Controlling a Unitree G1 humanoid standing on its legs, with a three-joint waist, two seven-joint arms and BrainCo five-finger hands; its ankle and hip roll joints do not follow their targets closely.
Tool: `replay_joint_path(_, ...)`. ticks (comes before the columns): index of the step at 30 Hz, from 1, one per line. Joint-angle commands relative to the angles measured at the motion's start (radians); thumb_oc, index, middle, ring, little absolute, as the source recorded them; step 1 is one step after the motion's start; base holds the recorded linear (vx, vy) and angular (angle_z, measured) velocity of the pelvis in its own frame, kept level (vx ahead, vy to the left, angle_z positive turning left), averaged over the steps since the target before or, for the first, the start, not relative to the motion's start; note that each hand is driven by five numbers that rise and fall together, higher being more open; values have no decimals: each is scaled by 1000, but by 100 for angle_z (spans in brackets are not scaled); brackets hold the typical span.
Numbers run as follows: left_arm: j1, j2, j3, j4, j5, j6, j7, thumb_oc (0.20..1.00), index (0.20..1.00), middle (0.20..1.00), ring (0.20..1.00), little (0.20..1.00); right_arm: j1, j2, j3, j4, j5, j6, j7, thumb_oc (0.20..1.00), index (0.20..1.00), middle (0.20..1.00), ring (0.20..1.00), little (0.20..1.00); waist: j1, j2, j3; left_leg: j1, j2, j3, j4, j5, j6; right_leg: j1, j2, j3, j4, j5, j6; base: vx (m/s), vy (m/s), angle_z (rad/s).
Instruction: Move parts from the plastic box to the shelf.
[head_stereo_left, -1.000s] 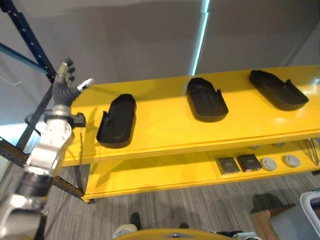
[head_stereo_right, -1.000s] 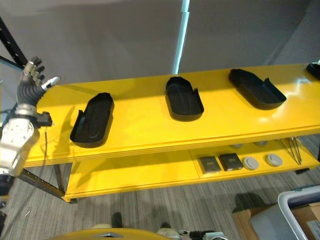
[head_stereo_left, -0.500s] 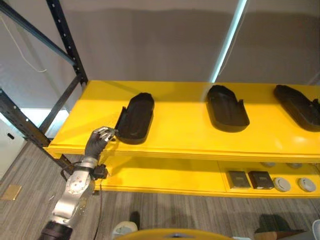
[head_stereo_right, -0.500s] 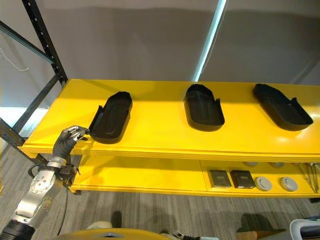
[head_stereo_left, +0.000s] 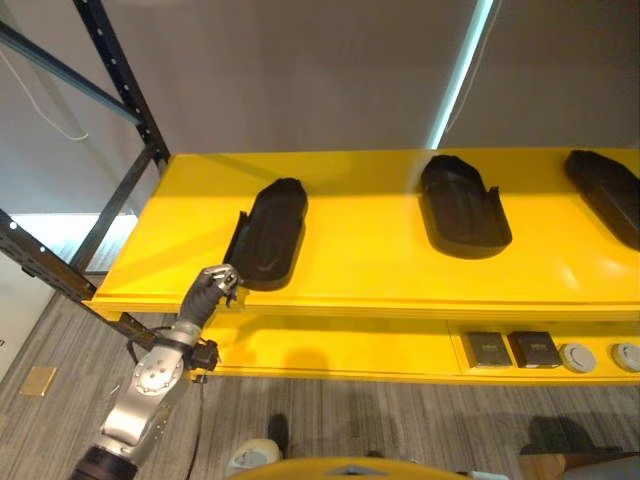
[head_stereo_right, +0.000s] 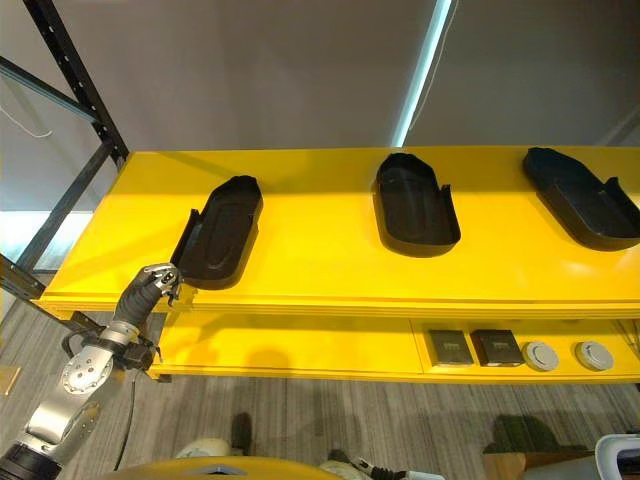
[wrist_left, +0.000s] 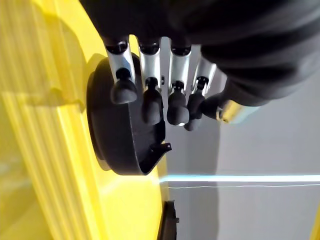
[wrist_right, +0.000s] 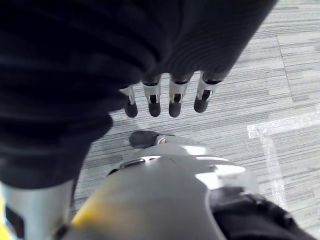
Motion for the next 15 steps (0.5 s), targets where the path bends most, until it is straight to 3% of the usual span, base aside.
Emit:
replay_joint_path(1,-59,25,-10,-37,-48,-51,-28,200,200,200,200,200,-25,2,26,57,-17,21,-2,1000,1000,1000,1000,1000,-7,-21,59,71,-18,27,2,-163,14,-21,26,-20,3,-43,-26,0,0,0)
replay_joint_path(7,-85,23,-44,-41,-53,-36,-43,200,200,200,200,200,-26,-8,39,49,-16,17,-3,1000,1000,1000,1000,1000,-18,-13,75,52,-11,39,2,-156,9,-42,29,-13,3,-40,-27,3,2,0)
replay_joint_path(15,-118,12,-55,-51,-47,-10,10,200,200,200,200,200,-13,-13,48,26,-18,16,-8,1000,1000,1000,1000,1000,-35,-6,96,31,-2,51,2,-148,3,-64,31,-8,3,-39,-29,0,0,0)
